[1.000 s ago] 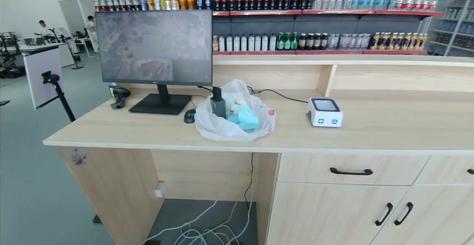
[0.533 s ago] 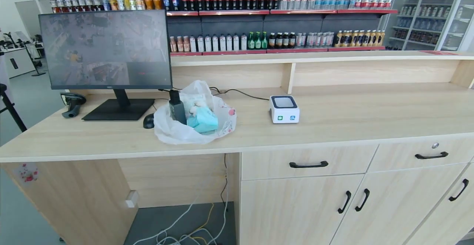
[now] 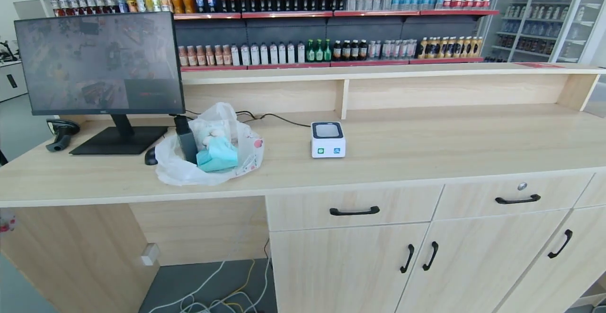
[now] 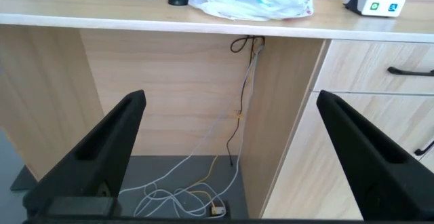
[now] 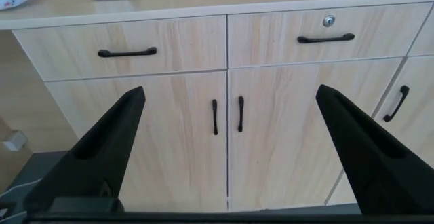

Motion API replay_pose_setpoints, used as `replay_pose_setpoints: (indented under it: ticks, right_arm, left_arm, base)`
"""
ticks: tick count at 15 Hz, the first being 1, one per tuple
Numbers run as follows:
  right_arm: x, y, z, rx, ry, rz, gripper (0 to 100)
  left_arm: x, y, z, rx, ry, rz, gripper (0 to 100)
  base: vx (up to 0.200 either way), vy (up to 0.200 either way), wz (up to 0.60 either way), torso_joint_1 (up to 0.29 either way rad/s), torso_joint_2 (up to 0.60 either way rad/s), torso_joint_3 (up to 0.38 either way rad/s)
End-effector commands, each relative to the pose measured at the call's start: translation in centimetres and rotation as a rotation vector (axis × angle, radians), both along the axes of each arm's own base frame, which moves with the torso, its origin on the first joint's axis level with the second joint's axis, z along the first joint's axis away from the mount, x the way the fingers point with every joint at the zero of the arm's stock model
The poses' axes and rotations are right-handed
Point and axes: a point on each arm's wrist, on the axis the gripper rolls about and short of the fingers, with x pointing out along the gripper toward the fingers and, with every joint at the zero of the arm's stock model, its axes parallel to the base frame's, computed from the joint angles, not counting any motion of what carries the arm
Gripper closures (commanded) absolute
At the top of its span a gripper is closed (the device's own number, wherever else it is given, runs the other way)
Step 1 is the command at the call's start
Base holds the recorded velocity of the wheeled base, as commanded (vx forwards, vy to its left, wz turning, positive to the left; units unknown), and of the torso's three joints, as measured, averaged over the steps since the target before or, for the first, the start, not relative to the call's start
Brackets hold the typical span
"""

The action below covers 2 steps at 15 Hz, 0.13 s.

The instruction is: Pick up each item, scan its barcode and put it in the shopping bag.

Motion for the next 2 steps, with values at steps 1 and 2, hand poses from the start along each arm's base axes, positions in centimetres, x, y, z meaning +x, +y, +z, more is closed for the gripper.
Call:
replay_pose_setpoints:
  ticks: [1, 2]
  right_arm:
    - [0.02, 0.00, -0.01, -0.002, 0.002, 0.001, 0]
    - [0.02, 0.00, -0.01, -0.002, 0.002, 0.001, 0]
  left_arm:
    - [0.00, 0.00, 0.00, 0.000, -0.001, 0.000, 0]
    - [0.00, 0.00, 0.00, 0.000, -0.001, 0.000, 0]
  base:
    - [0.000, 0.000, 0.00, 0.000, 0.00, 0.000]
    - [0.000, 0.000, 0.00, 0.000, 0.00, 0.000]
